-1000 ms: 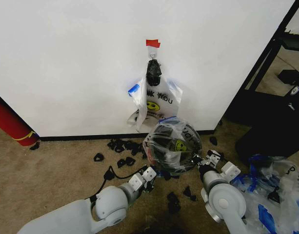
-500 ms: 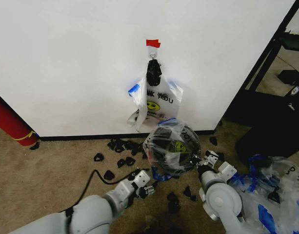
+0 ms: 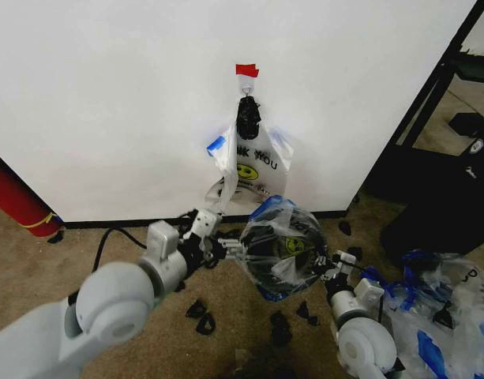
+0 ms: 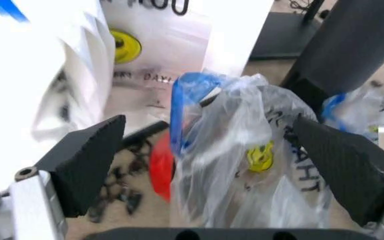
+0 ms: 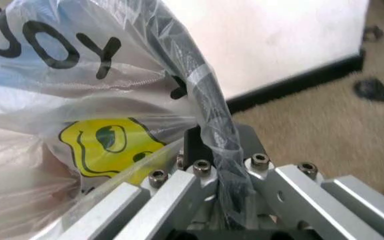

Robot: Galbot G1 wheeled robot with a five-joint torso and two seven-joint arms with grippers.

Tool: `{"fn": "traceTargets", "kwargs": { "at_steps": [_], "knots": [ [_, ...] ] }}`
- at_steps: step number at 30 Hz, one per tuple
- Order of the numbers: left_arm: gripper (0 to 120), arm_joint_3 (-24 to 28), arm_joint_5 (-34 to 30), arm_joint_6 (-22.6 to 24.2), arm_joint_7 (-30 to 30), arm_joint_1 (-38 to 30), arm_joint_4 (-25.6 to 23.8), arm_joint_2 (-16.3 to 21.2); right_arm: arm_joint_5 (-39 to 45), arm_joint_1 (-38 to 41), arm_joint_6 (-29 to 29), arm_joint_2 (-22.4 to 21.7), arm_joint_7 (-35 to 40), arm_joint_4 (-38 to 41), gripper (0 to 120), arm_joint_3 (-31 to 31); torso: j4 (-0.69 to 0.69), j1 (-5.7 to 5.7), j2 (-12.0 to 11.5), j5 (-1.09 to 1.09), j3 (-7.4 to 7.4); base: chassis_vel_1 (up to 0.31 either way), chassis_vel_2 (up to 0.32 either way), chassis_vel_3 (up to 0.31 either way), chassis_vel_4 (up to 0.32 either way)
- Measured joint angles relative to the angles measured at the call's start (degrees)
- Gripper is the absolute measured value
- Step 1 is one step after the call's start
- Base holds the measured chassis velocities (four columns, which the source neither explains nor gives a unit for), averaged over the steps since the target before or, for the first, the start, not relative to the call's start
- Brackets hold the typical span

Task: Pick up the garbage bag from the wall and place it over the trash bin.

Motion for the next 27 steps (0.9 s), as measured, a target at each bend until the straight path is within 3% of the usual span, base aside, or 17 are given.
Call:
{"fn": "traceTargets", "kwargs": {
  "at_steps": [4,5,11,19,27],
  "knots": [
    [98,1.38,-9.65,0.61,-1.79,-5.78,6.80,-3.59,-1.59,-0.84,2.80,-0.55,-2.96,-0.49,0,0.00,-0.02,0.00,0.00,0.01,0.00,0.000,0.000,0.000,0.000],
    [98,1.38,-9.65,0.61,-1.79,-5.78,6.80,-3.59,-1.59,-0.84,2.80,-0.55,-2.96,-0.49,0,0.00,-0.02,0.00,0.00,0.01,0.00,0.000,0.000,0.000,0.000],
    [86,2.96,-20.46,1.27,-1.65,-13.37,19.90,-8.25,-1.36,-1.77,2.74,-0.86,-2.81,1.40,0,-0.25,-0.02,0.01,0.00,0.01,0.00,0.000,0.000,0.000,0.000],
    [65,4.30,-20.10,1.36,1.43,-13.79,23.05,-10.50,-0.54,-2.34,1.79,-1.26,-2.02,2.70,0,-0.03,-0.01,0.01,0.00,0.01,0.00,0.000,0.000,0.000,0.000],
    [35,6.62,-15.61,0.84,3.54,-13.73,24.64,-12.57,-0.33,-2.62,0.73,-1.29,-1.20,3.91,0,-0.20,-0.01,0.00,0.00,0.01,0.00,0.000,0.000,0.000,0.000]
  ]
}}
